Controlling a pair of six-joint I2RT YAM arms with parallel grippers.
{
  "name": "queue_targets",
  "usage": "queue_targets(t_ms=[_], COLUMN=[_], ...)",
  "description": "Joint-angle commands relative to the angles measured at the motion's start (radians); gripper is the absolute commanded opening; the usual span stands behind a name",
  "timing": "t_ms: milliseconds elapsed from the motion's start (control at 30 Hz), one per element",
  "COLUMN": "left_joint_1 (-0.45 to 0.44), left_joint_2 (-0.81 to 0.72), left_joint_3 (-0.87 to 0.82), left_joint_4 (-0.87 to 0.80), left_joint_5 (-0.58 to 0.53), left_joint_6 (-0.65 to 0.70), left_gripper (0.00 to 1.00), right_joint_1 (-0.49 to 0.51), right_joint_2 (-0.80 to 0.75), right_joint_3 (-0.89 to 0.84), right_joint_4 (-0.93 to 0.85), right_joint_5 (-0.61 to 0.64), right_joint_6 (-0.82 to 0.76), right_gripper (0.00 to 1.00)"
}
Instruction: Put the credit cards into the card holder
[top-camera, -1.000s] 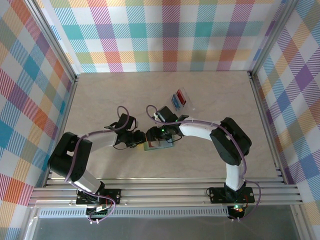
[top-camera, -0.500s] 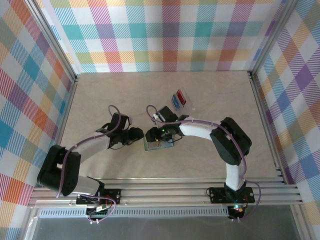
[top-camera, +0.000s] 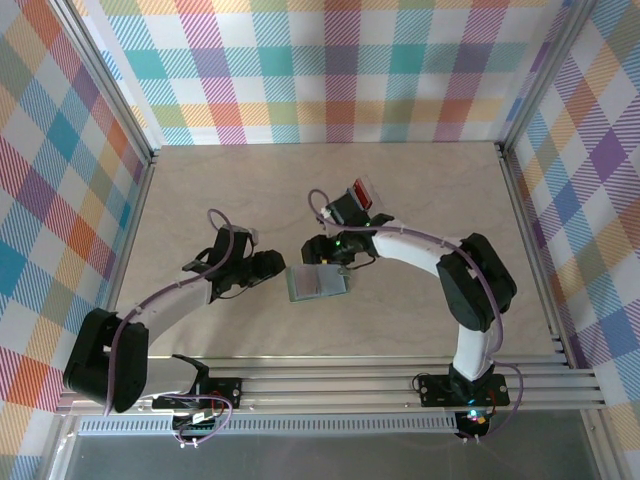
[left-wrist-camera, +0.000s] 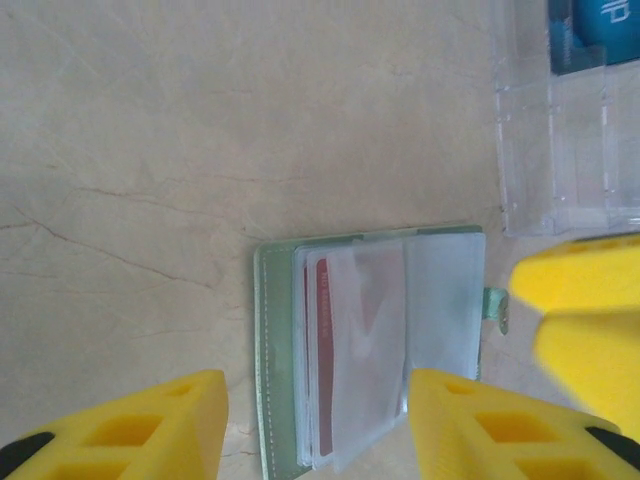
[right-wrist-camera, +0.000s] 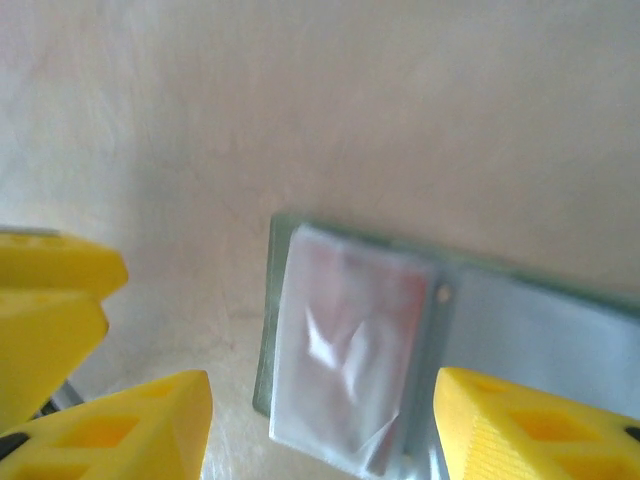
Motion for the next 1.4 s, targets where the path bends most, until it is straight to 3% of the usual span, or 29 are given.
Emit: queue_targets(t_ms=[0,200,500,800,1367], left_joint_1=[0.01,0.009,0.006,0.006,0.006], left_joint_2=[-0.035,-0.044,-0.079,-0.039,-0.029], left_joint_3=[-0.026,-0.047,-0.07,-0.065,-0.065], left_joint_4=[0.015,0.099,0.152,0.173,0.172], left_joint_5=[-0.02,0.056,0.085,0.106,0.114], left_joint_6=[0.025,0.028,0.042,0.032,0.015], left_gripper=[0.53,0.55,0.56,0.56,0.56], right_joint_1=[-0.046,-0.17,-0.339,-0.349,-0.324], right_joint_2=[-0.066,-0.094,0.083,0.332,0.34], right_joint_3=[0.06,0.114,0.39,0.749,0.705], right_joint_4=[-0.04,-0.048,-0.178,-0.392,-0.359], right_joint_5=[0.088,0.239,0.17,0.184,0.217], right_joint_6=[-0.007,0.006,-0.072,-0.195,-0.287], right_gripper=[0.61,0.62,0.57,0.55,0.54])
